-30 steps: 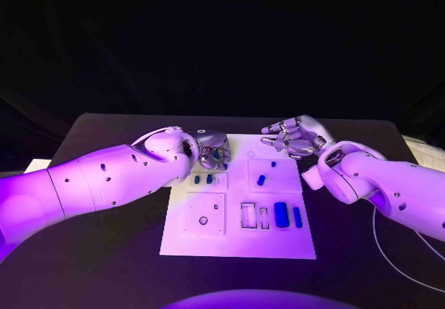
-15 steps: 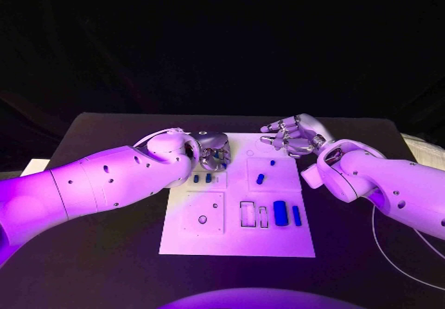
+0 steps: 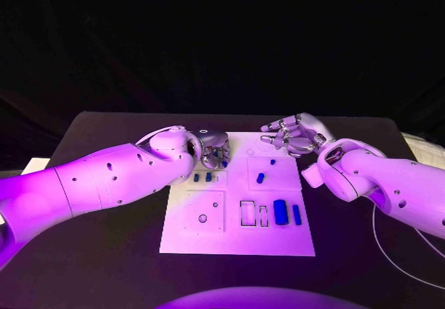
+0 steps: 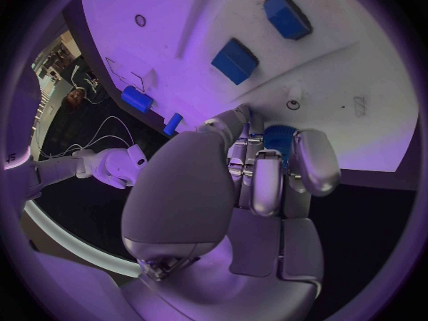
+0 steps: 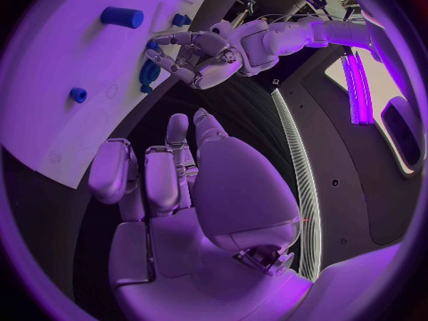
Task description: Assemble the parts on the task board
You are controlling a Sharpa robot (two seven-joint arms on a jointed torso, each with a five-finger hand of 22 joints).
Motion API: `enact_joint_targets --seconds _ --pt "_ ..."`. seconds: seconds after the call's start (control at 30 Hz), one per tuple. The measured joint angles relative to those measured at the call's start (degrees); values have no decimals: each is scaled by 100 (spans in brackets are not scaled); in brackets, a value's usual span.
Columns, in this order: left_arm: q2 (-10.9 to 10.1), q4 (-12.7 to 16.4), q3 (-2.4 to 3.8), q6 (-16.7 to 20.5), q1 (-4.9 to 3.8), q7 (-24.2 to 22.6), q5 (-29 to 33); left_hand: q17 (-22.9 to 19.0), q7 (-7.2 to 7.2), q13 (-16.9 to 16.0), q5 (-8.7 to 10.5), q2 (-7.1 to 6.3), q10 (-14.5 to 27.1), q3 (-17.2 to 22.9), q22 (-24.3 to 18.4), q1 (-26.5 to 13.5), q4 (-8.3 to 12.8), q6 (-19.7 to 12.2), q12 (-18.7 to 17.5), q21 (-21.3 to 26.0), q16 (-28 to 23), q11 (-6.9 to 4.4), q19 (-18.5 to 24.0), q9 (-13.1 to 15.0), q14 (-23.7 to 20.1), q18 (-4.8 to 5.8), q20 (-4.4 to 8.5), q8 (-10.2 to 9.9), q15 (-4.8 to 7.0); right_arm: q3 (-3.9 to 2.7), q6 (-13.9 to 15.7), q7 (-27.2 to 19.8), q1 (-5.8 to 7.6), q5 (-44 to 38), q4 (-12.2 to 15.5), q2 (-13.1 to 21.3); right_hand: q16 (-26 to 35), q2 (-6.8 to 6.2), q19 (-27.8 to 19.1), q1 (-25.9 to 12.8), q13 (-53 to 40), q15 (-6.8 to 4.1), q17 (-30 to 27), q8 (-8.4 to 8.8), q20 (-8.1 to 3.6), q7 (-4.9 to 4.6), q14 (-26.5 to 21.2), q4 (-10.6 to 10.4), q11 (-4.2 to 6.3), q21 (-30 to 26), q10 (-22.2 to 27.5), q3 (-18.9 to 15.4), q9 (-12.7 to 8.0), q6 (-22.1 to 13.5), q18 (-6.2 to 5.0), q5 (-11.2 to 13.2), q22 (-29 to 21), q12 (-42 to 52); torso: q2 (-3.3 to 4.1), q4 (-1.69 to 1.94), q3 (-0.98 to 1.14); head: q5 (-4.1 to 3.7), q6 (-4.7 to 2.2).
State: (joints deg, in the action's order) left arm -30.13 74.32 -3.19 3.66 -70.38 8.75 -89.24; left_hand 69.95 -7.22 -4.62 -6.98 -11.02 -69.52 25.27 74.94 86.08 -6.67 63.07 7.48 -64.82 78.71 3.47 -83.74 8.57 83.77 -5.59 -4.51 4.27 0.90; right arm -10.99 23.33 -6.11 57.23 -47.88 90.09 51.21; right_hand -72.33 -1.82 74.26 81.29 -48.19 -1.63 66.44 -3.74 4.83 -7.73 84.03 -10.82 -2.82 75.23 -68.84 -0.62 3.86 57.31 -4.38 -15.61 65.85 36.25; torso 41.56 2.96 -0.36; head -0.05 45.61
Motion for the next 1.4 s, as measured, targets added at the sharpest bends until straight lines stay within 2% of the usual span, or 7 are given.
enact_joint_targets --seconds 0.23,0.63,0.7,0.83,0.97,1.03,1.4 --pt "50 -43 12 -1 10 59 -33 -37 19 -24 0 0 -176 172 -1 0 140 143 0 -108 0 -33 0 -15 21 0 0 -1 21 0 -3 0 0 0 8 -3 0 0 0 0 0 0 0 0 0 0 0 0 0 0 0 0 0 0 0 0 0 0 -1 -1 1 -8 9" --pt "-8 36 12 82 49 64 9 -103 40 -38 21 5 -296 218 -1 -218 169 285 -62 -191 0 -70 -20 -32 21 -4 20 28 63 0 -13 0 0 2 10 -10 0 0 0 0 12 0 1 0 0 0 0 0 -1 0 -1 0 0 0 0 0 -6 0 -9 9 0 -1 -4" --pt "-39 69 12 101 55 61 46 -112 39 -33 21 -9 -273 226 -1 -253 162 284 -88 -191 0 -48 -20 -44 21 71 20 28 63 0 -16 0 0 3 8 -9 0 0 0 0 17 0 0 0 0 0 0 0 -1 0 -1 0 0 0 0 0 -6 0 -9 9 0 7 -16" --pt "-107 127 19 150 76 57 180 -120 18 -30 21 18 -265 226 -2 -304 162 263 -88 -191 0 -40 -20 -61 21 72 20 26 63 0 -20 0 0 6 -1 -7 0 0 0 0 24 0 1 0 0 0 0 0 -1 -28 -1 0 0 0 0 0 -22 0 -10 8 -1 11 -36" --pt "-177 135 71 207 90 57 558 -141 18 -30 21 32 -265 242 -2 -317 147 263 -117 -191 0 -40 -20 -63 21 71 20 26 63 0 -23 0 0 13 -7 -7 0 0 -1 0 34 0 1 0 1 0 0 0 -1 -28 -1 0 0 0 -12 0 -22 0 -12 7 -1 23 -68" --pt "-215 141 101 244 91 57 795 -154 18 -30 21 32 -264 241 -2 -317 147 263 -117 -191 -23 -40 -20 -63 21 71 20 26 63 0 -23 0 0 18 -10 -7 0 2 -20 -2 34 0 1 0 21 0 0 0 -1 -28 -1 0 0 0 -90 0 -33 0 -15 8 2 29 -84" --pt "-434 291 218 576 86 27 1971 -185 -2 -30 21 31 -285 257 -2 -317 163 284 -117 -191 -24 -19 -20 -64 21 71 20 26 63 0 -26 -1 -2 42 -50 -29 22 24 -20 -24 41 0 1 0 21 0 0 -17 -1 -28 -2 -17 0 0 -90 22 -45 0 -33 35 6 64 -127"
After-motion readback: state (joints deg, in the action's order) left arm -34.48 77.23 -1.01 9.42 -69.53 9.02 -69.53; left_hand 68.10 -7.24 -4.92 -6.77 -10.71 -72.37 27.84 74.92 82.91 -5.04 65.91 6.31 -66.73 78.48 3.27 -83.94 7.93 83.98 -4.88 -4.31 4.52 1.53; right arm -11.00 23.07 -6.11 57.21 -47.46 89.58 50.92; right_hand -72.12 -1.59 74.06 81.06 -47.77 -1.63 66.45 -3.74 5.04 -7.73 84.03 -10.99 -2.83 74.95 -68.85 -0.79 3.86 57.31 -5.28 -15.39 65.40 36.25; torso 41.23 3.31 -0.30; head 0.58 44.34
